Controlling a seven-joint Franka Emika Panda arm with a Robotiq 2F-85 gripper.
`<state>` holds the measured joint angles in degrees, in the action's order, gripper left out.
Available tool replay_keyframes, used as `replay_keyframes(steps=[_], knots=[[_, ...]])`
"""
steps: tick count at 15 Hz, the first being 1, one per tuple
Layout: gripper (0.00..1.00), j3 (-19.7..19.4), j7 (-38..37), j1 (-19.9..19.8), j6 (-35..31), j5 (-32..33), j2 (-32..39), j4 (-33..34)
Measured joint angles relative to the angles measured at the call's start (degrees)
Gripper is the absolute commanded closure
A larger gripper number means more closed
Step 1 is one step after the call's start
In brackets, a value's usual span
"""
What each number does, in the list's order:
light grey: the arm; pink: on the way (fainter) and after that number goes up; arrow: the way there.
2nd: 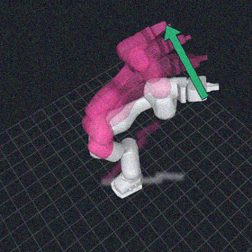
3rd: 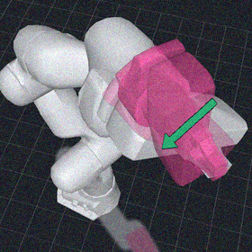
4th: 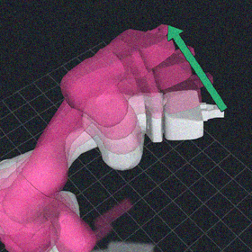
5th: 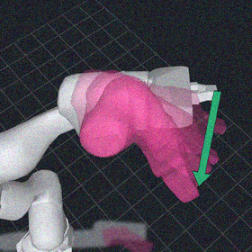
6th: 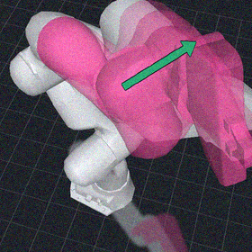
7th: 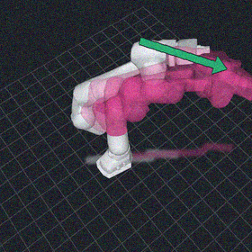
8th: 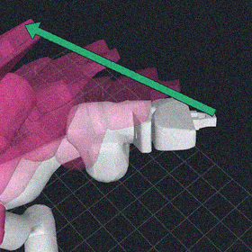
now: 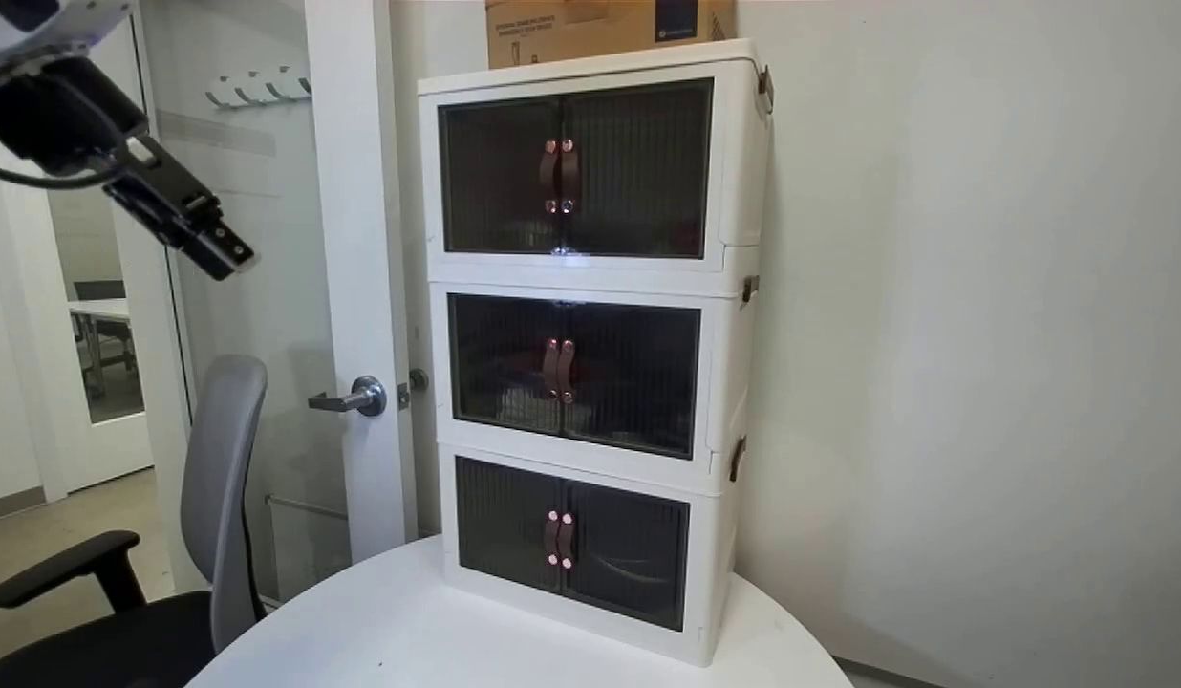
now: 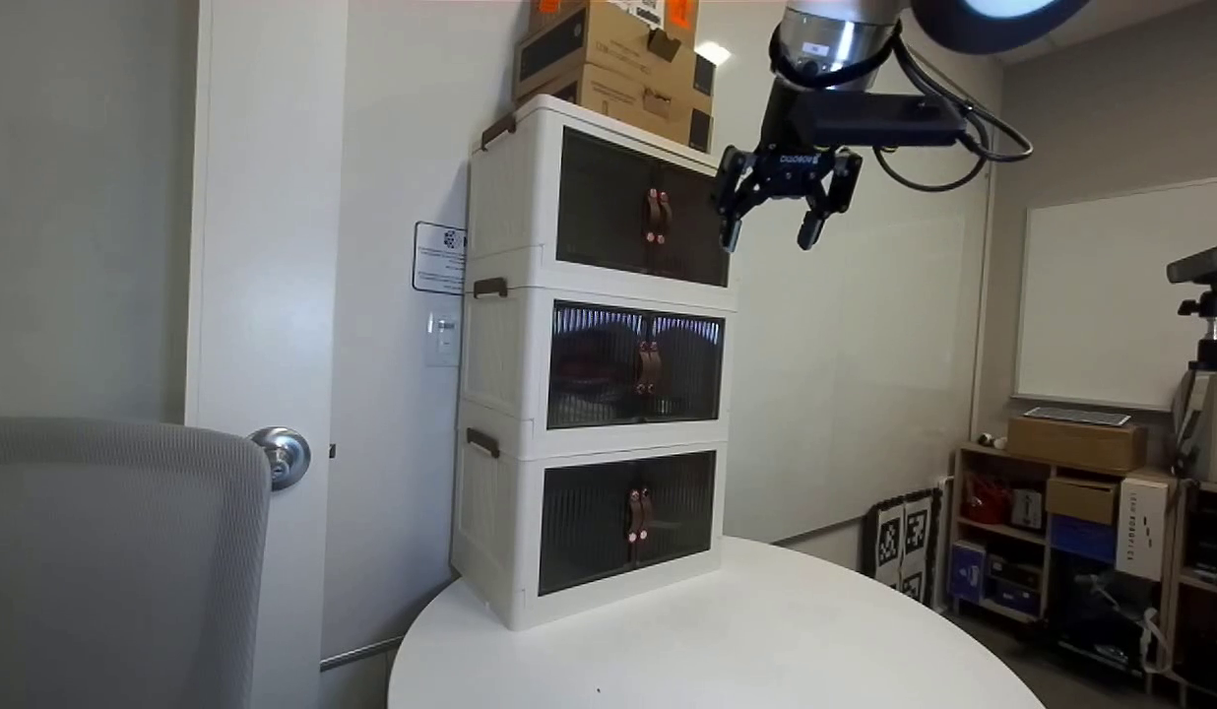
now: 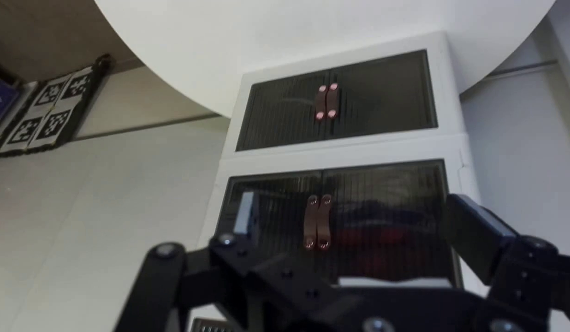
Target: Open the doors of the top shelf
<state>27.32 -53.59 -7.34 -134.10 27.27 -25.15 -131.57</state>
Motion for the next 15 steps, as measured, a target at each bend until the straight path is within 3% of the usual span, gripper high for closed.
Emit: replay_keyframes(steps=[5,10,15], knots=[[0.00,1.57,-19.26,-3.06,-0.34,17.21,2.58,5.25],[0.00,-1.58,-37.60,-2.81,0.80,36.10,3.96,8.47],[0.00,-3.01,-41.86,-1.71,1.53,39.44,3.87,8.49]])
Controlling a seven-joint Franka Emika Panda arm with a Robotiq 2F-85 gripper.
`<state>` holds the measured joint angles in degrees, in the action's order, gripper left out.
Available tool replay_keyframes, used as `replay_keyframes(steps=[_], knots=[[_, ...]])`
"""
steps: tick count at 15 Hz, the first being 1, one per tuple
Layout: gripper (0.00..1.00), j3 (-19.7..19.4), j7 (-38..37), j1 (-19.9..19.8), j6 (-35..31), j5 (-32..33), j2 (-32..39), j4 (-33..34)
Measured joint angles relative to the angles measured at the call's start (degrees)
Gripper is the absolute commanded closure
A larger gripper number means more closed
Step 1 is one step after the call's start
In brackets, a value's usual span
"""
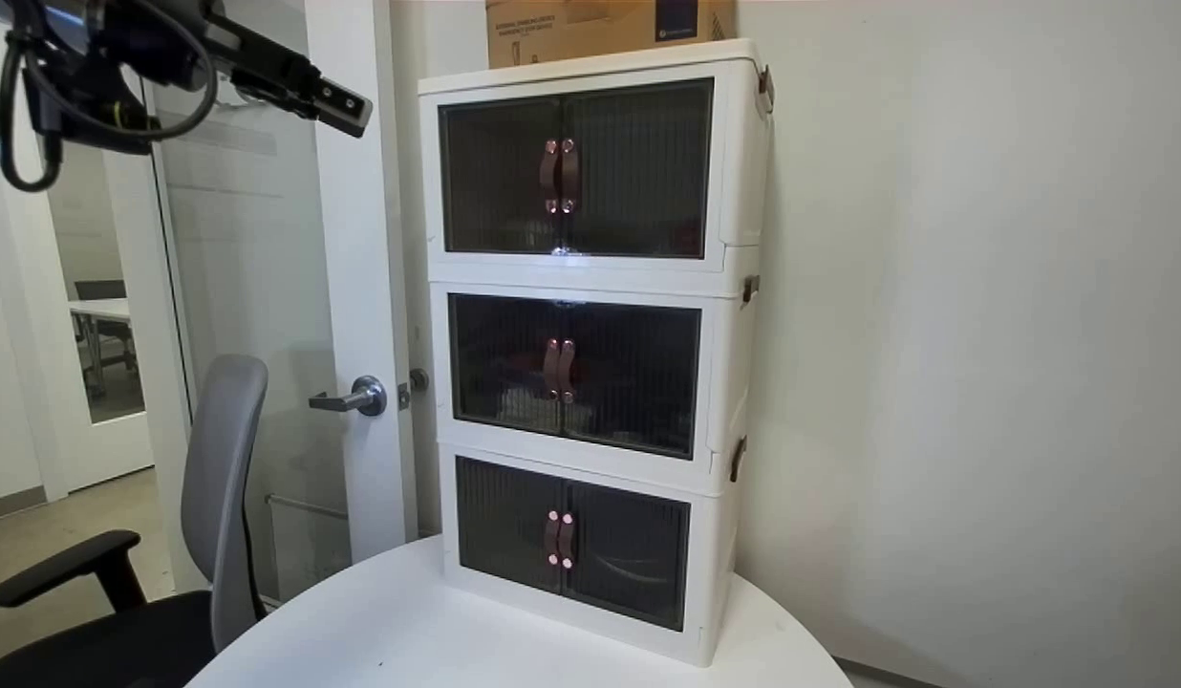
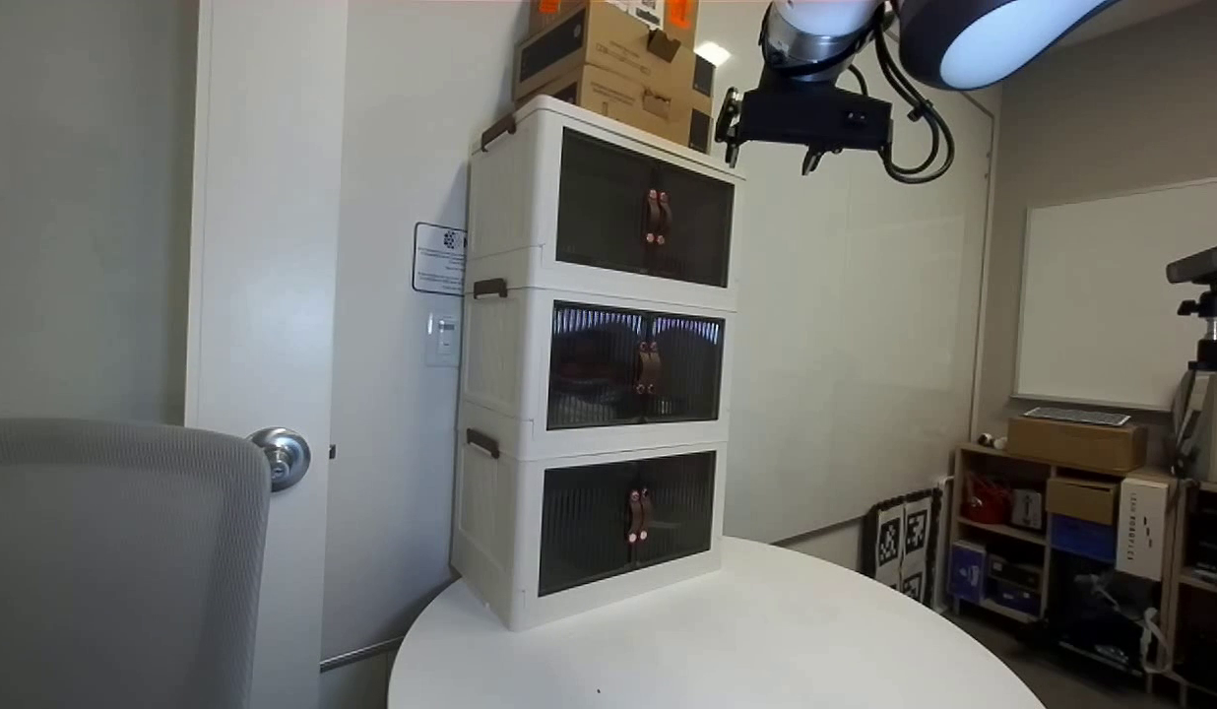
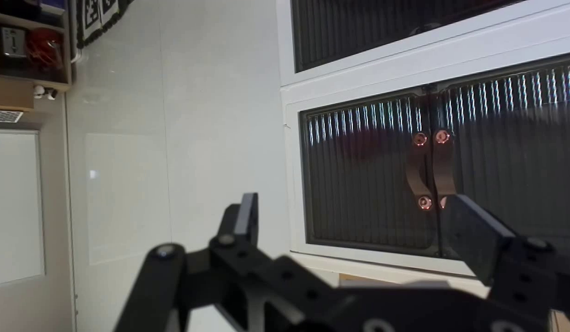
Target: Open the doors of the top shelf
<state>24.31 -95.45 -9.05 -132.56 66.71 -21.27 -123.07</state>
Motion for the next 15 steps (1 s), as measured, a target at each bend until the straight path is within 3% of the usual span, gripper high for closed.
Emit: replay_keyframes(steps=[1,3,6,12,15], knots=[[0.00,-0.77,0.00,0.99,0.31,0.10,0.09,-0.03],[0.00,-1.42,-1.05,3.65,7.73,0.24,0.72,-0.01],[0.00,0.26,-11.39,6.98,21.17,5.47,4.06,0.17],[0.00,1.03,-30.61,15.50,46.90,14.72,17.63,5.69],[0.00,-1.06,-34.79,18.73,53.99,20.41,25.79,11.60]])
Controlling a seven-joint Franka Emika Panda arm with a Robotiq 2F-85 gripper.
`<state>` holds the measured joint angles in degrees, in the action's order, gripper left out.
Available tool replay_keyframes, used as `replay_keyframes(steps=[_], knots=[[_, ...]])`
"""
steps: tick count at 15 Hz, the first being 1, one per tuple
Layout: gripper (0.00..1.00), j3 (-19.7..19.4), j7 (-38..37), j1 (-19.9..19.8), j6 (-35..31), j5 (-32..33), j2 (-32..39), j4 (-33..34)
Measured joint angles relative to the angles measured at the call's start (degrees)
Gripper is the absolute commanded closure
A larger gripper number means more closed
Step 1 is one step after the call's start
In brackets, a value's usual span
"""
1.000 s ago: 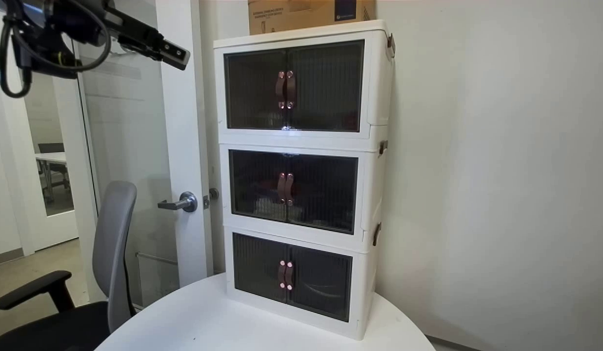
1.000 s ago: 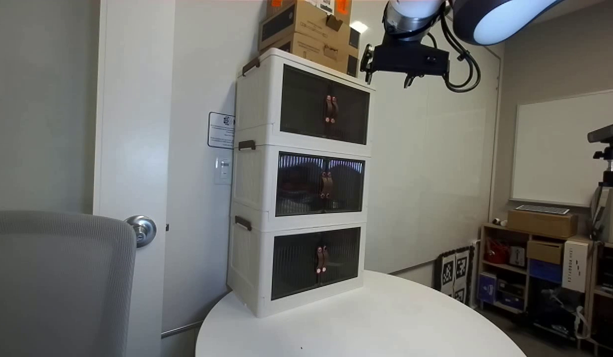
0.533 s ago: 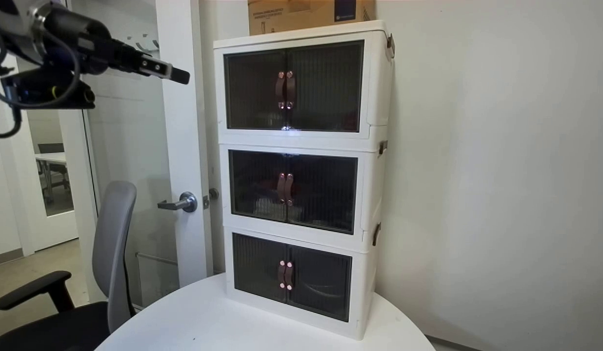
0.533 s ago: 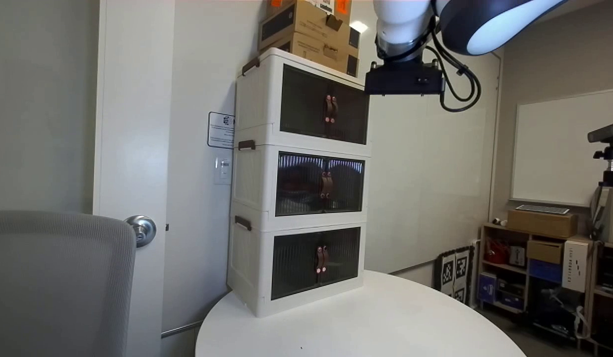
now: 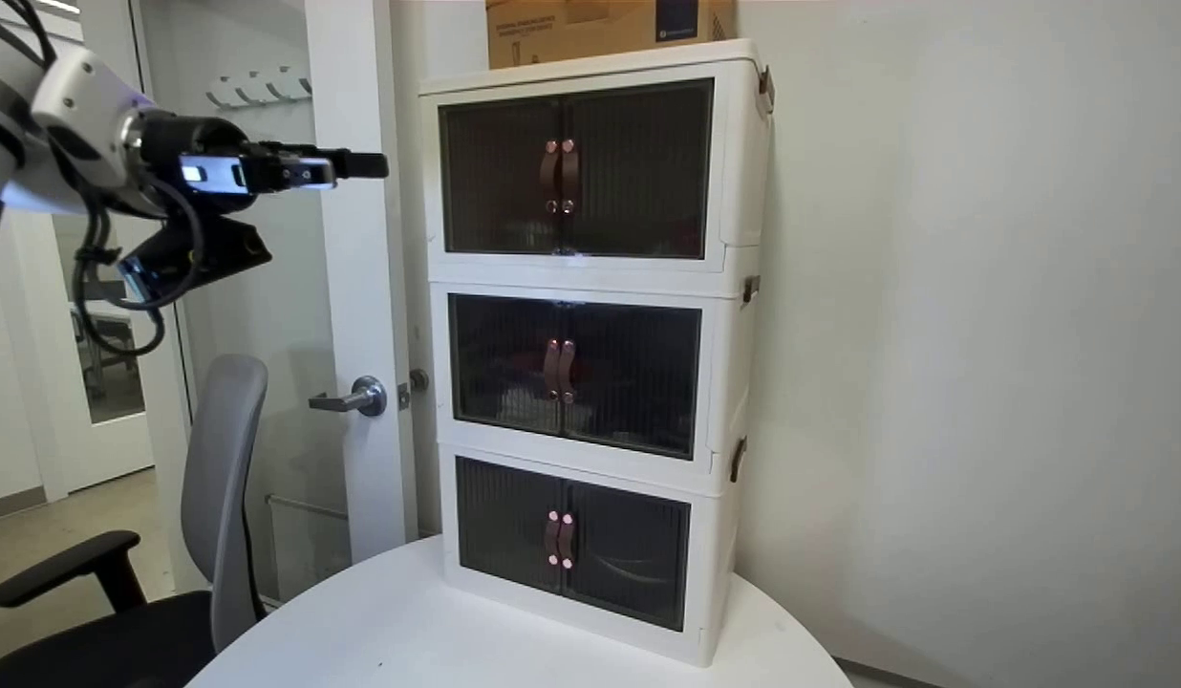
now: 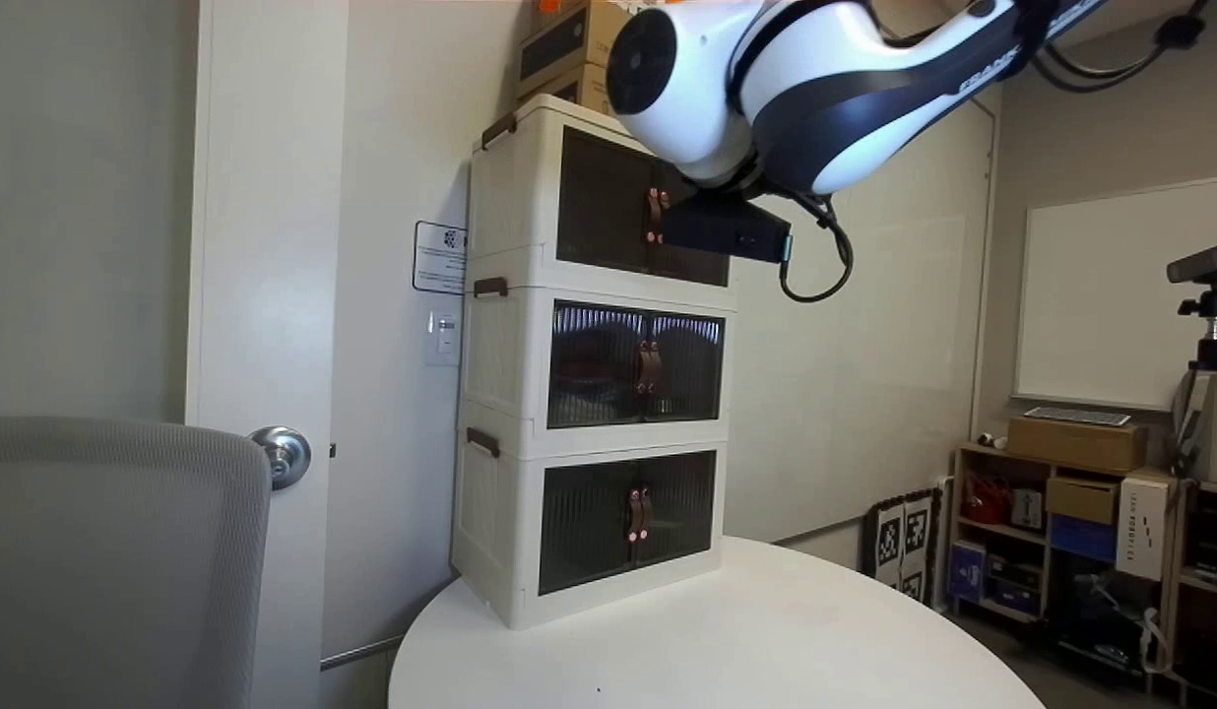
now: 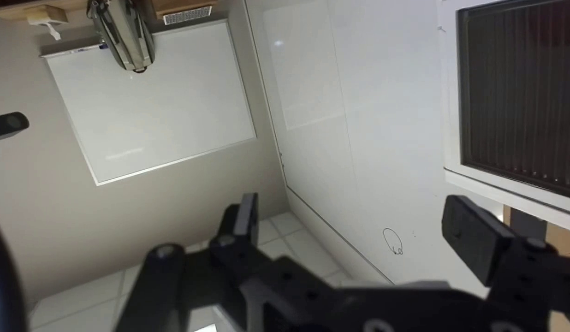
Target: Open the doors of the top shelf
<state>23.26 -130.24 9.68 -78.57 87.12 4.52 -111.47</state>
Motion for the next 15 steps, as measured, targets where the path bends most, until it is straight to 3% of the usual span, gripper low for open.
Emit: replay_keyframes(steps=[3,10,15], knots=[[0.00,-3.23,0.34,1.50,-1.52,3.46,6.74,6.68],[0.00,-8.29,8.02,1.50,-17.19,3.46,14.88,21.14],[0.00,-10.75,11.93,1.79,-20.66,3.52,19.04,29.36]])
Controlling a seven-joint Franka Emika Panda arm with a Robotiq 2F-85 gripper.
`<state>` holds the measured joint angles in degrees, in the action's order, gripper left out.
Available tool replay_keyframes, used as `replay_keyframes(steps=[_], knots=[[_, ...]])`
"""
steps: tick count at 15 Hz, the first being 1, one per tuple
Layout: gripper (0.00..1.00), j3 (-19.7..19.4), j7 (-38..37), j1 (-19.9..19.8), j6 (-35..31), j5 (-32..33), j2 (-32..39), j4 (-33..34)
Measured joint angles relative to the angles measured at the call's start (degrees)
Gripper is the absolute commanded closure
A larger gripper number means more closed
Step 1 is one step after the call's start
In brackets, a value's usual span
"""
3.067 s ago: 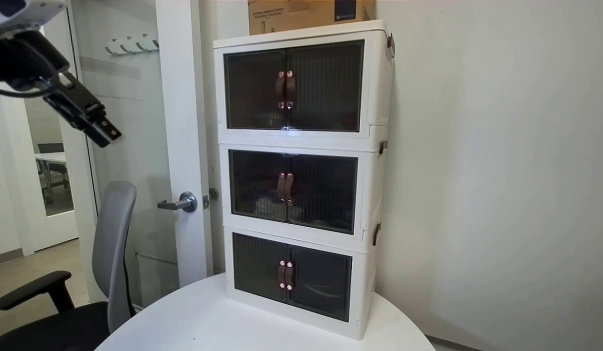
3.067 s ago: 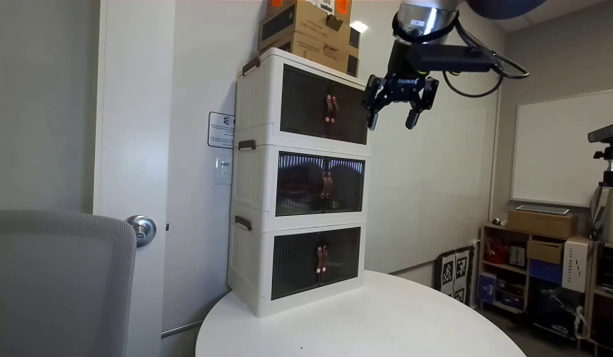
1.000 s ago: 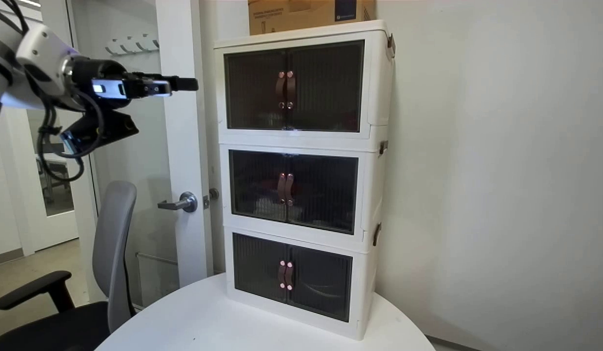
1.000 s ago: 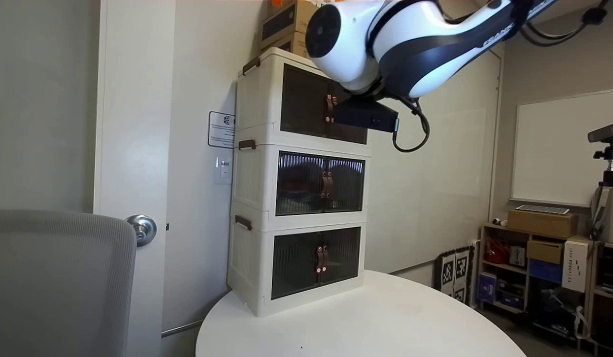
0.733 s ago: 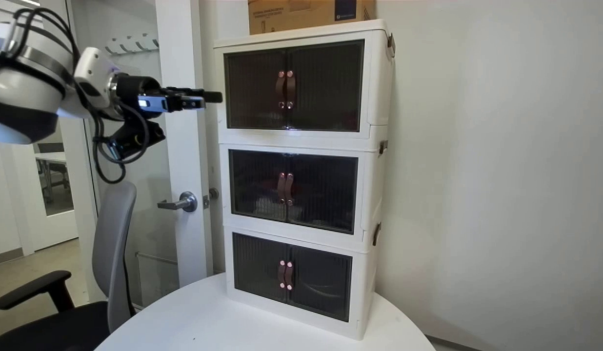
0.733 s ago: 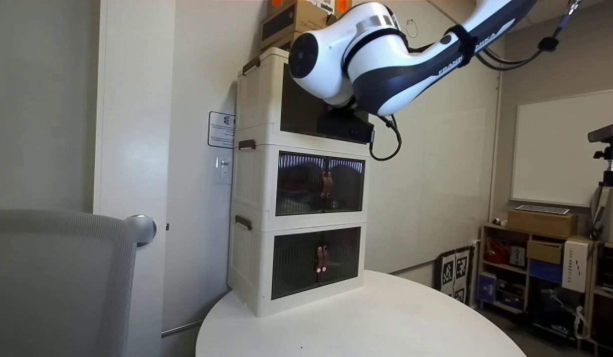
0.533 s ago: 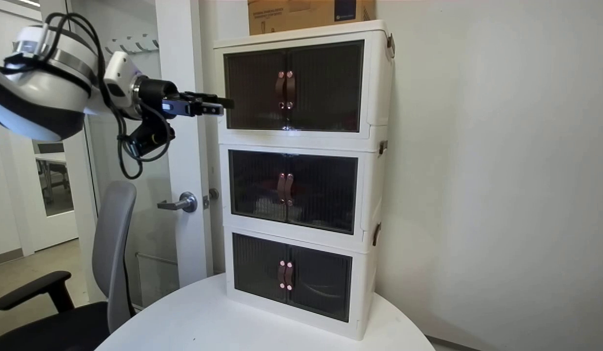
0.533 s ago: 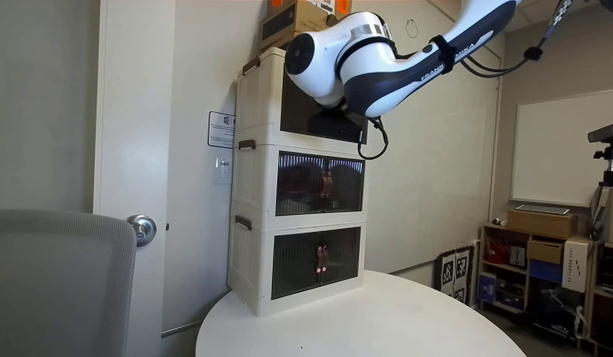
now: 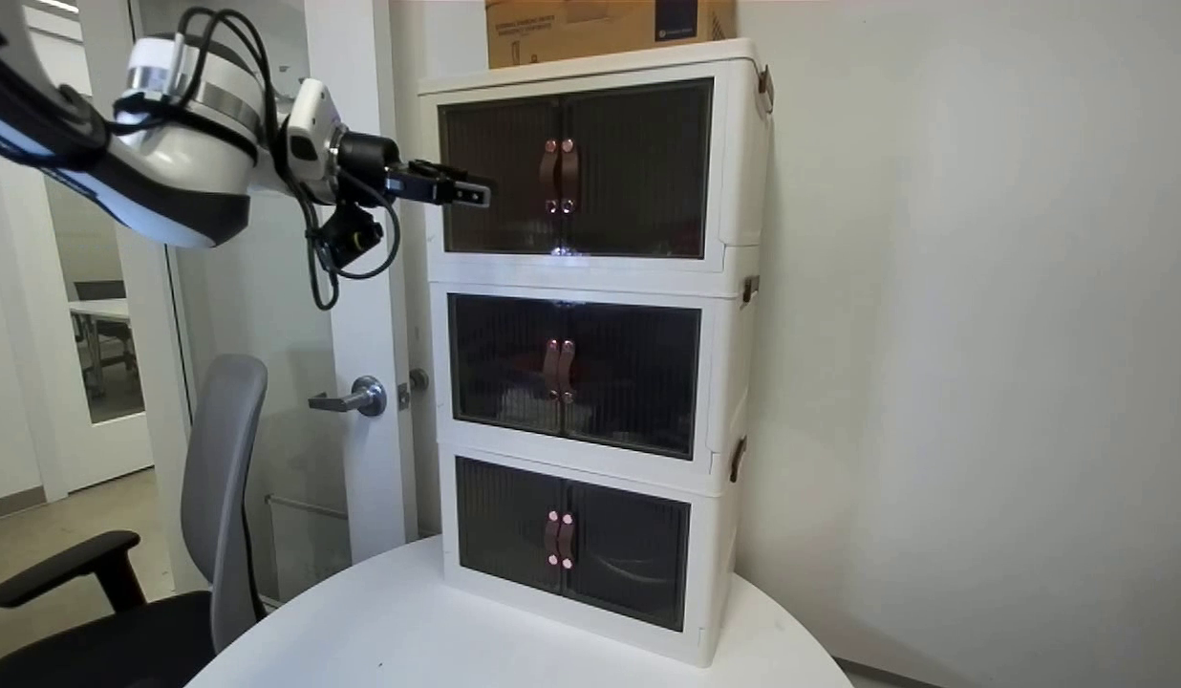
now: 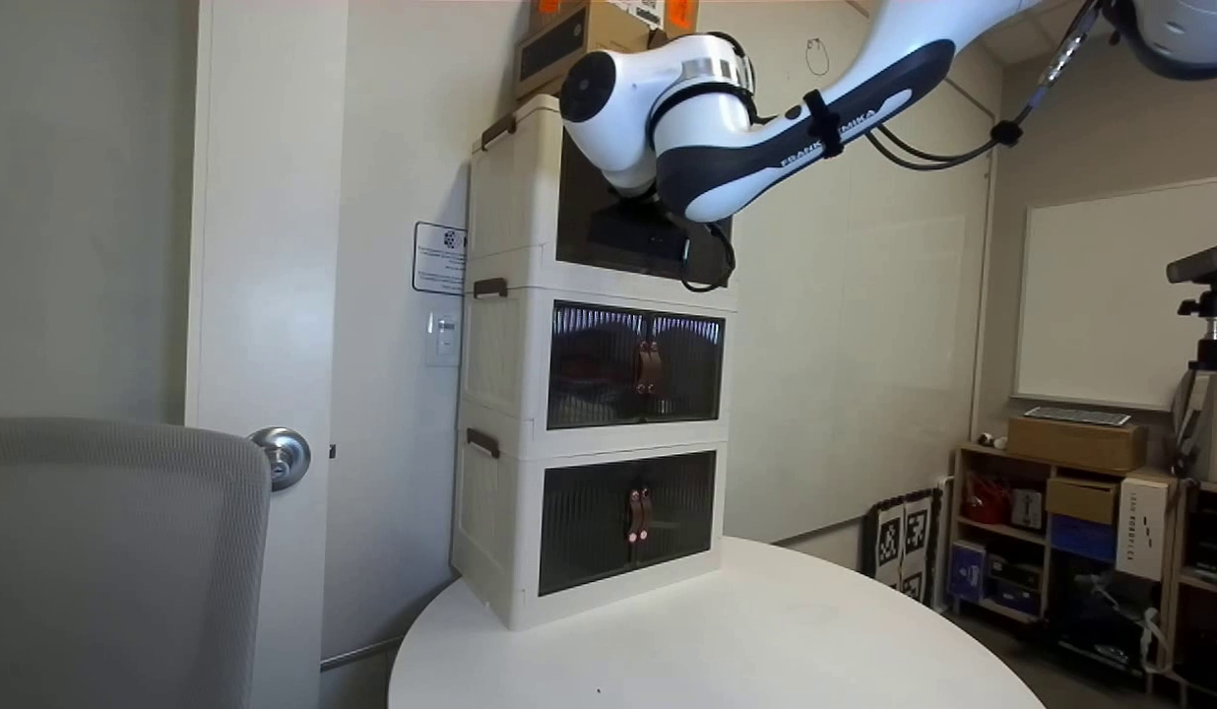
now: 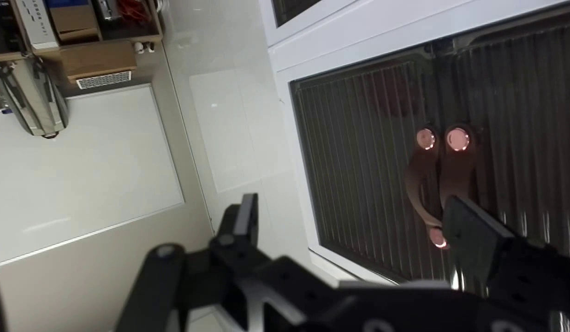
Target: Open the doors of the top shelf
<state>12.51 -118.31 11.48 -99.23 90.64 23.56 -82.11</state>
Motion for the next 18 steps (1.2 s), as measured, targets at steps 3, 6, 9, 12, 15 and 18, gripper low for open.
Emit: replay_keyframes(steps=[3,6,9,12,15,18], knots=[[0.00,-1.65,1.63,0.02,-1.34,0.00,2.72,3.76],[0.00,-3.22,3.34,0.02,-3.09,0.00,5.70,8.02],[0.00,-4.41,5.92,0.03,-6.01,0.00,8.94,13.20],[0.00,-5.23,9.22,0.15,-9.04,-0.01,11.92,18.45],[0.00,-5.97,11.75,0.72,-8.97,-0.34,13.35,21.11],[0.00,-7.13,12.72,1.82,-7.81,-0.41,14.12,22.64]])
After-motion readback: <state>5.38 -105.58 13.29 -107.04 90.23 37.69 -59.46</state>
